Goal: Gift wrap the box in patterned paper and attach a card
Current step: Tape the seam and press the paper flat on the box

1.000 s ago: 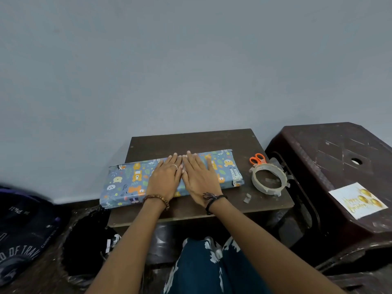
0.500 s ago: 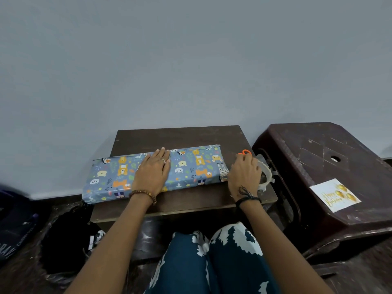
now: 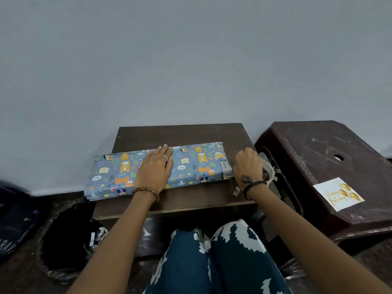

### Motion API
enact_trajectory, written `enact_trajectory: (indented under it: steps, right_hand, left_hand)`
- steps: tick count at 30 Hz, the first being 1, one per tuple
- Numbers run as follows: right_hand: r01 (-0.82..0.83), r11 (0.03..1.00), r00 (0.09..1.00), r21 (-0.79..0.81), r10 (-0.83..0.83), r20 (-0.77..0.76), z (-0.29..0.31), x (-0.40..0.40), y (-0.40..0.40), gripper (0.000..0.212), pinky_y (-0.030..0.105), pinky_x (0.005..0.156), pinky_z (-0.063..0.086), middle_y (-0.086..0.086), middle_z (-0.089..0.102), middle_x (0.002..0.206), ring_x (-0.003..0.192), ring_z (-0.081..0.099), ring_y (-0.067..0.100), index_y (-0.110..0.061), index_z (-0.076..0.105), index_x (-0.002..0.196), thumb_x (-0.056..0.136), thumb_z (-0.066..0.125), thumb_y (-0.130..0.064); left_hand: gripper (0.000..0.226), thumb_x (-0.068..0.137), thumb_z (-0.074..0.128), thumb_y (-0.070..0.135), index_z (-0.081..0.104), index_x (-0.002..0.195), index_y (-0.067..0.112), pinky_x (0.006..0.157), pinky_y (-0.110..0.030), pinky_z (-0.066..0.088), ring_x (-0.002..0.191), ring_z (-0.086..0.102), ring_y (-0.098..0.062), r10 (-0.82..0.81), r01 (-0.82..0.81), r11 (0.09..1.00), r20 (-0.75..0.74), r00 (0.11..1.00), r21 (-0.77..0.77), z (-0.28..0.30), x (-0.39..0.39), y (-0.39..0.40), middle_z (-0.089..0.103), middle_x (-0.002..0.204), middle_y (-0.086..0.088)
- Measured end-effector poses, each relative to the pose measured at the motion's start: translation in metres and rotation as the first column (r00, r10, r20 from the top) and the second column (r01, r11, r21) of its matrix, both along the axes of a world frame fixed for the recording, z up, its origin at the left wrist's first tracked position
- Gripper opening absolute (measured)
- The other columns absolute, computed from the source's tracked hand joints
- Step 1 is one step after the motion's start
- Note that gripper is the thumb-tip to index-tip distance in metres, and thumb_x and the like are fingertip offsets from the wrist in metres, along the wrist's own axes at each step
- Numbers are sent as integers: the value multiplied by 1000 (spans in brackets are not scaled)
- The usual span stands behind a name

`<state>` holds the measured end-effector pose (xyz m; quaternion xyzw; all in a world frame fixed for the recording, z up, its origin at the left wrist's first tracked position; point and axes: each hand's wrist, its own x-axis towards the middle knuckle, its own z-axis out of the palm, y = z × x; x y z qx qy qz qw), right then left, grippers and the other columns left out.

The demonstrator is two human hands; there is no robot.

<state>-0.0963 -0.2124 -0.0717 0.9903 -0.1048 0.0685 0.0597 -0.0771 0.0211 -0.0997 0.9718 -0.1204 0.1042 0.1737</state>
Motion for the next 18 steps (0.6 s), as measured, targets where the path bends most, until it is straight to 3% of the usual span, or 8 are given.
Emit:
enact_trajectory:
  steps: [8,13,15,16,18]
  right_hand:
    - [-51,998,998,-31,50,-26,7,-5,2,23,29,69,39,17,48,119,101,55,29,-2,52,111,92,39,-1]
    - [-74,994,996,-79,70,-52,3,-4,4,21,27,66,38,16,56,112,100,57,26,-4,52,109,95,36,-3]
    - [-106,988,994,-114,107,8,3,-3,8,11,26,59,40,15,62,98,87,62,25,-2,56,97,89,48,-2]
    - [-132,982,989,-133,140,46,4,-3,11,7,25,49,39,14,65,81,70,64,24,-3,60,81,78,65,-4]
    - [-151,975,985,-166,162,52,3,-1,14,35,15,33,27,6,54,45,36,53,17,-10,56,50,39,88,-8]
  left_hand:
    - [45,101,26,26,29,144,15,116,-26,8,141,22,-12,4,-4,1000,3,1000,2,1,-1,-1,28,152,0]
    - [45,101,25,26,28,145,14,116,-25,7,141,21,-11,1,-1,1000,9,1000,12,1,-1,0,27,152,0]
    - [45,101,26,26,28,145,14,116,-25,7,141,21,-12,0,0,1000,13,1000,9,1,-1,0,27,152,-1]
    - [45,101,26,26,28,145,14,116,-25,8,141,21,-12,1,-1,1000,14,1000,7,1,-1,0,27,152,-1]
    - [45,101,26,26,29,145,14,116,-26,8,141,22,-12,0,0,1000,13,1000,4,1,-1,0,28,152,-1]
